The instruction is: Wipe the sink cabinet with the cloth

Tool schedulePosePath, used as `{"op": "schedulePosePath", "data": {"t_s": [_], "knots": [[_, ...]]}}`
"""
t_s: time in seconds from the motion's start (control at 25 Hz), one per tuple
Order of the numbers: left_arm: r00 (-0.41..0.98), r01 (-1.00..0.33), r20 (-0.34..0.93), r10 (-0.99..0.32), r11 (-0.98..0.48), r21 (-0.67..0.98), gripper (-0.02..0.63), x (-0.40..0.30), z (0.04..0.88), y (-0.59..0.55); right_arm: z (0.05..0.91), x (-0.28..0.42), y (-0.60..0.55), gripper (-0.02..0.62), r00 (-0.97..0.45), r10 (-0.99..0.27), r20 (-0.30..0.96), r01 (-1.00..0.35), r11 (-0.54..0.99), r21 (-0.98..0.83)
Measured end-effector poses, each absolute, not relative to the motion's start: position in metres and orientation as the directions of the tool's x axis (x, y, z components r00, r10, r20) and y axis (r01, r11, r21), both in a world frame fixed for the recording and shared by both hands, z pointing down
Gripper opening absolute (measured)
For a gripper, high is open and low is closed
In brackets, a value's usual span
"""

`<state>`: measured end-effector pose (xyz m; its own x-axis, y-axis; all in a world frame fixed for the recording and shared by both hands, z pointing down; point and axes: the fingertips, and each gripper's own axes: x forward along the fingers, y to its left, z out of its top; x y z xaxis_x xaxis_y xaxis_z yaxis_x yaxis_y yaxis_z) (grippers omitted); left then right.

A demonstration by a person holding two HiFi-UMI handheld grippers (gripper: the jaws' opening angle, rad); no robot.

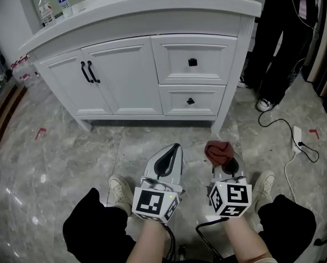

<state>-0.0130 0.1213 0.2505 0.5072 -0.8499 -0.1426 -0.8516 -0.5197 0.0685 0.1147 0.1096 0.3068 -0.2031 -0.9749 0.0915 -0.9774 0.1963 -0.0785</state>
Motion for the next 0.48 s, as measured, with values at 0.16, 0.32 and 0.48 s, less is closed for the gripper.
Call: {"op": "schedulePosePath", "data": {"t_s": [0.16,0.32,0.48], "knots": [[0.52,-0.848,-0.134,-0.844,-0.528,0.041,0.0,-0.018,0.243,0.15,0.291,0.111,0.145,0.08,-0.206,-0.976,0.068,-0.977,0.203,-0.06],[0.521,-0.851,-0.112,-0.846,-0.525,0.014,0.0,-0.025,0.245,0.174,0.291,0.106,0.17,0.08,-0.213,-0.975,0.061,-0.975,0.208,-0.078],[0.52,-0.853,-0.085,-0.85,-0.521,-0.003,0.0,-0.026,0.253,0.194,0.293,0.106,0.184,0.08,-0.203,-0.977,0.064,-0.976,0.197,-0.091]]}}
